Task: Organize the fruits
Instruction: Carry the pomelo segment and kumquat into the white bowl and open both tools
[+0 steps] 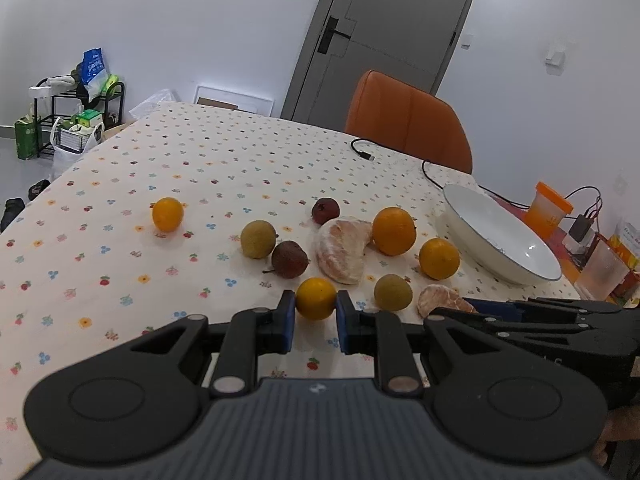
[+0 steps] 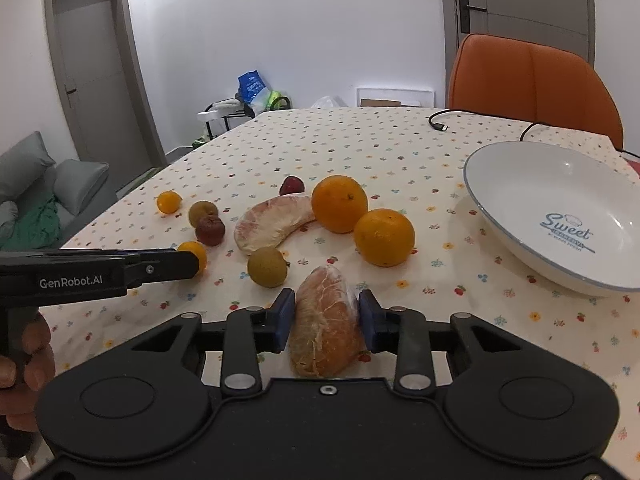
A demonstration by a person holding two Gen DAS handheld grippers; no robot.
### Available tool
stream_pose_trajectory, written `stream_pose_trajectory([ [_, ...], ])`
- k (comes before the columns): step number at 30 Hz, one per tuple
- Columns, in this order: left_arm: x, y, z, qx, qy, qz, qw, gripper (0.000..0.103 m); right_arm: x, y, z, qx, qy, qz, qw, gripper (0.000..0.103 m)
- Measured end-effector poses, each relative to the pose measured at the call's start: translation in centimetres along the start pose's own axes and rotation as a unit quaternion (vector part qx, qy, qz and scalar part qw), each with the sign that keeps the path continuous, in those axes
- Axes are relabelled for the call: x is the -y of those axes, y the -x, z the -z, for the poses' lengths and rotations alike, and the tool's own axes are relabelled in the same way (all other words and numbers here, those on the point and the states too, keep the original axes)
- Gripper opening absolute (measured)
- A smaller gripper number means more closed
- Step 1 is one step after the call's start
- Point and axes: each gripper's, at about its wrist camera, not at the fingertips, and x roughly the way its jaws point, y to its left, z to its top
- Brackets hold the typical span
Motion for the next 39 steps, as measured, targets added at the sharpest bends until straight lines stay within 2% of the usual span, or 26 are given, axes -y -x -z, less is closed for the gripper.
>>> stream_pose_trajectory([
  [13,1.0,1.0,-0.3,0.007,-0.02,0.013,0.9997,0.02,0.6,2.2,0.7,0.026,-0.021,-0.006,0.999,0.032],
  [29,7.0,-0.2,-1.9,0.025,-0.069,0.037,0.9966,0.02,4.8,5.2,0.1,0.067,-0.046,0.024,0.996,0.032],
  [39,10.4,-1.6,-2.9,0.029,-0.082,0.062,0.9943,0.02,7.1,6.7,-0.1,0.087,-0.062,0.046,0.993,0.032],
])
